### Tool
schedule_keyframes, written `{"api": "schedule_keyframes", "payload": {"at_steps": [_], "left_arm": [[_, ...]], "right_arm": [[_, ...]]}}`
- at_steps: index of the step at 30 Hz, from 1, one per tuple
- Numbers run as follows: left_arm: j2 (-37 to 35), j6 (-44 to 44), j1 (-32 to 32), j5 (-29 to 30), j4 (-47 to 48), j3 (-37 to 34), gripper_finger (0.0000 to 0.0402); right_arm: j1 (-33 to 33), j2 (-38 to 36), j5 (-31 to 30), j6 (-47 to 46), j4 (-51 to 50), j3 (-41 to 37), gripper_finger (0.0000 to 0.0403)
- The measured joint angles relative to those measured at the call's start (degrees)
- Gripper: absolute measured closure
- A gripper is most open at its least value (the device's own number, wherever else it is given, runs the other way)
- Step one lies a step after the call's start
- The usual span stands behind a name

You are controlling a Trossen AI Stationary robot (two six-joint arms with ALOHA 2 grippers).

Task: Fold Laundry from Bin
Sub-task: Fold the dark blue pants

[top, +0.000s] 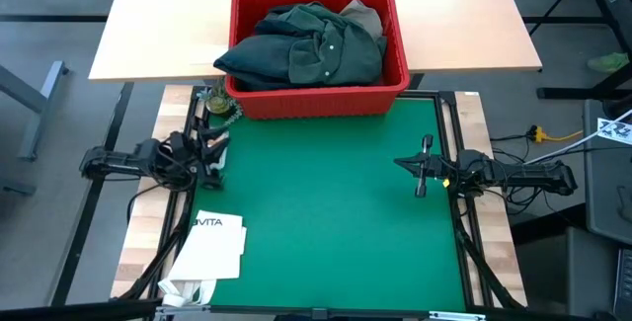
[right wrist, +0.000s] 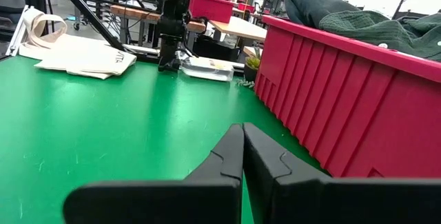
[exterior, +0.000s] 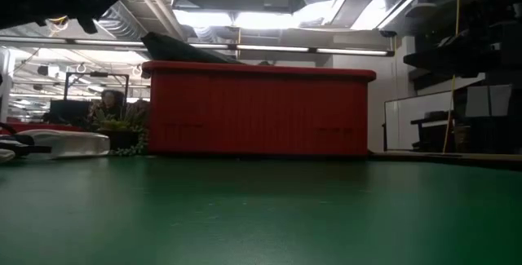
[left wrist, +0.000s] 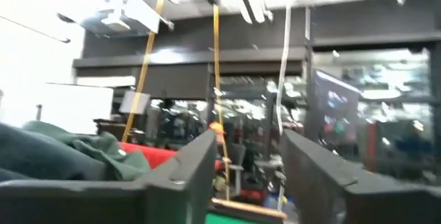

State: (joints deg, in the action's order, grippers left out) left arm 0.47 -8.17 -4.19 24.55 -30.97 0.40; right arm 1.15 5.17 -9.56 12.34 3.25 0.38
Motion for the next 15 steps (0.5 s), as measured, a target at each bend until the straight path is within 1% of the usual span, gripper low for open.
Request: {"api": "schedule_keyframes", "payload": {"at_steps": [3,6,8,12,15], "left_arm": [[0.53,-0.02,1.56,2.39,-3.07,0.02,0.0205],[2.39,0.20,3.50,2.98,-3.37,1.56,0.0186],[4.64,0.85,4.83,4.22,-3.55,3.50,0.0183],[10.60,3.41,7.78,12.21,-3.45,8.63,0.0187],[16.19,3.26,10.25,13.52,-3.44,13.22,0.0192]], "right_arm": [[0.00,0.00,-0.02,0.00,0.00,0.00,0.0397],[-0.02,0.00,-0.08,0.00,0.02,0.00,0.0397],[-0.02,0.00,-0.11,0.00,0.04,0.00,0.0397],[0.00,0.00,-0.19,0.00,0.06,0.00,0.0397],[-0.02,0.00,-1.40,0.02,0.18,0.00,0.0397]]}}
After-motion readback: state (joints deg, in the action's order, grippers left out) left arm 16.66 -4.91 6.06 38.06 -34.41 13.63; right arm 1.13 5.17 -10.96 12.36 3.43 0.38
